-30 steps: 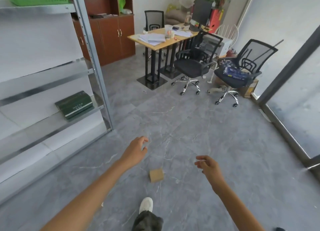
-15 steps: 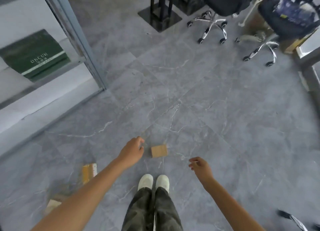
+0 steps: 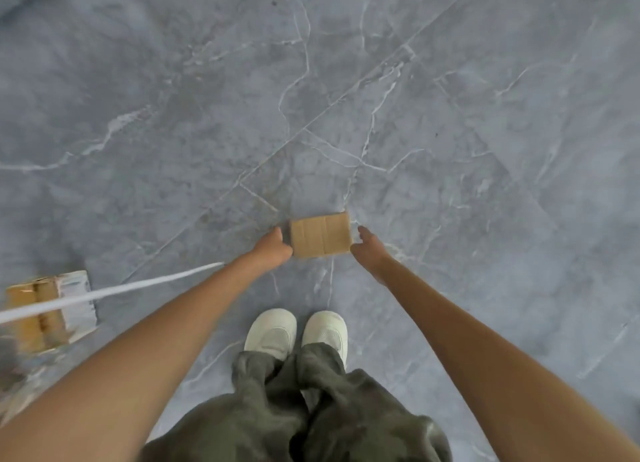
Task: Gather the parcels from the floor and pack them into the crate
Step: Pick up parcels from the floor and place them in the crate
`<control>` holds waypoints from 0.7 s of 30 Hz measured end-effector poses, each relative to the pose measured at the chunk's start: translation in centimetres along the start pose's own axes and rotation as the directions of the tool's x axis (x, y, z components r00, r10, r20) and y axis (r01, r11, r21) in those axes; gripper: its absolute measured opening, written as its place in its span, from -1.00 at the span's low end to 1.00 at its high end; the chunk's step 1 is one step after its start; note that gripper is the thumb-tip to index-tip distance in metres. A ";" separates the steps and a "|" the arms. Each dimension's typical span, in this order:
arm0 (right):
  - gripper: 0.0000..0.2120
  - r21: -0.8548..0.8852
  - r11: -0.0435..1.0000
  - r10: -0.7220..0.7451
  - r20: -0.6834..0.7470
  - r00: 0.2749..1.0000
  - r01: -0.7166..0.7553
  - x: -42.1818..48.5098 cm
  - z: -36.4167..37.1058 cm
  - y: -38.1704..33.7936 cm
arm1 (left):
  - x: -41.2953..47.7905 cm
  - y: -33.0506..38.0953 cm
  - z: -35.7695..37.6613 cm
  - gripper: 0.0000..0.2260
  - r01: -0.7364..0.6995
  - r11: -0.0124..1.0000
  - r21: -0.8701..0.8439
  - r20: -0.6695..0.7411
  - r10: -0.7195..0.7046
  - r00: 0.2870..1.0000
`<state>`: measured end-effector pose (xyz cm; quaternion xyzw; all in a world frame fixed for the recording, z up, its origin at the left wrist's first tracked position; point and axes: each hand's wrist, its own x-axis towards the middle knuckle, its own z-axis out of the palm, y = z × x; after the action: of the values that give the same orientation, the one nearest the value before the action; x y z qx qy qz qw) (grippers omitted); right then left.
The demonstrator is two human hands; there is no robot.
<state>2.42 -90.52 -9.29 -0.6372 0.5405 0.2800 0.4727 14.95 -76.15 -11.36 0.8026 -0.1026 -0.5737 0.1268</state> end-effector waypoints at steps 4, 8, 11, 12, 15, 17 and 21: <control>-0.44 0.111 0.994 -0.009 0.123 0.992 -0.005 1.5 2.1 0.5 | 1.5 -0.4 1.9 -0.55 0.108 0.954 -0.279 0.145 -0.070 0.987; -0.65 0.368 0.930 -0.038 0.032 0.999 0.023 -3.6 -0.4 -2.0 | -3.8 1.7 -0.2 -0.61 0.138 0.859 -0.492 0.140 -0.078 0.987; -0.73 0.483 0.871 -0.076 -0.039 0.996 0.085 -10.5 -4.3 -5.4 | -10.6 4.6 -4.0 -0.56 0.054 0.811 -0.582 0.077 -0.011 0.997; -0.76 0.510 0.853 -0.089 -0.063 0.994 0.108 -13.3 -5.7 -6.7 | -13.3 5.7 -5.6 -0.55 0.030 0.794 -0.607 0.047 -0.003 0.999; -0.89 0.593 0.787 -0.120 -0.122 0.985 0.169 -22.0 -10.1 -11.2 | -21.9 9.6 -11.4 -0.57 -0.064 0.783 -0.619 -0.057 0.036 0.998; -0.88 0.638 0.740 -0.150 -0.151 0.977 0.212 -28.3 -13.3 -14.9 | -28.5 12.4 -16.2 -0.64 -0.128 0.775 -0.618 -0.128 0.061 0.990; -0.84 0.712 0.618 -0.264 -0.212 0.941 0.334 -41.0 -18.5 -23.4 | -42.1 18.1 -26.4 -0.78 -0.345 0.745 -0.571 -0.374 0.138 0.917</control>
<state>11.22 -90.62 40.68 -0.4835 0.5131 -0.0728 0.7054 26.13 -77.92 40.31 0.7730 0.0103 -0.4210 0.4744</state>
